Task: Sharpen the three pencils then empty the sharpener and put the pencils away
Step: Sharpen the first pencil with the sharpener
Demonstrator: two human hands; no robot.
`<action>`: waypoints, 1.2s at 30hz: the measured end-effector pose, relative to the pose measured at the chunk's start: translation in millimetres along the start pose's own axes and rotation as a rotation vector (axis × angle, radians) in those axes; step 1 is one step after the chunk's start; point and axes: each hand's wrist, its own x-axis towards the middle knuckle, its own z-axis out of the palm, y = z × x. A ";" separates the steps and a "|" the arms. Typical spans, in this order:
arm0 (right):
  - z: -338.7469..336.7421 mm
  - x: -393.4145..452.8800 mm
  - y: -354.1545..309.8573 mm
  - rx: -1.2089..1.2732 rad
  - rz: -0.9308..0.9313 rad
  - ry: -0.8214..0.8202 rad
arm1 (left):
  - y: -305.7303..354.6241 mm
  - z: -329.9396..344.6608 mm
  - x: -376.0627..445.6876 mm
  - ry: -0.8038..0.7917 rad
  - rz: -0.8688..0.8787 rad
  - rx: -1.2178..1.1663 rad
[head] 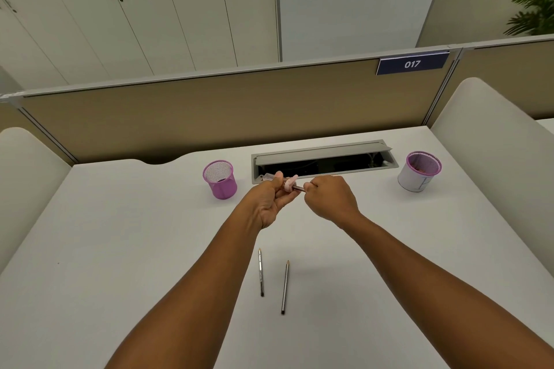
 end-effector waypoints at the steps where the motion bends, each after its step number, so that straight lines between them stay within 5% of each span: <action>1: -2.0 1.1 -2.0 0.074 0.070 -0.053 | -1.1 -0.3 0.3 -0.002 0.002 0.000; 5: -14.3 3.7 -8.1 0.521 0.487 -0.294 | -2.1 -2.6 0.9 -0.032 0.017 -0.009; 10: -20.6 7.4 -3.3 0.824 0.663 -0.520 | 0.8 -4.5 1.1 -0.057 0.034 0.015; 17: -22.2 4.4 4.8 0.511 0.418 -0.373 | 6.2 -10.3 2.9 -0.006 0.045 -0.123; 36: 14.6 1.9 44.9 0.523 0.251 -0.344 | 1.7 -21.4 12.8 -0.006 0.020 -0.211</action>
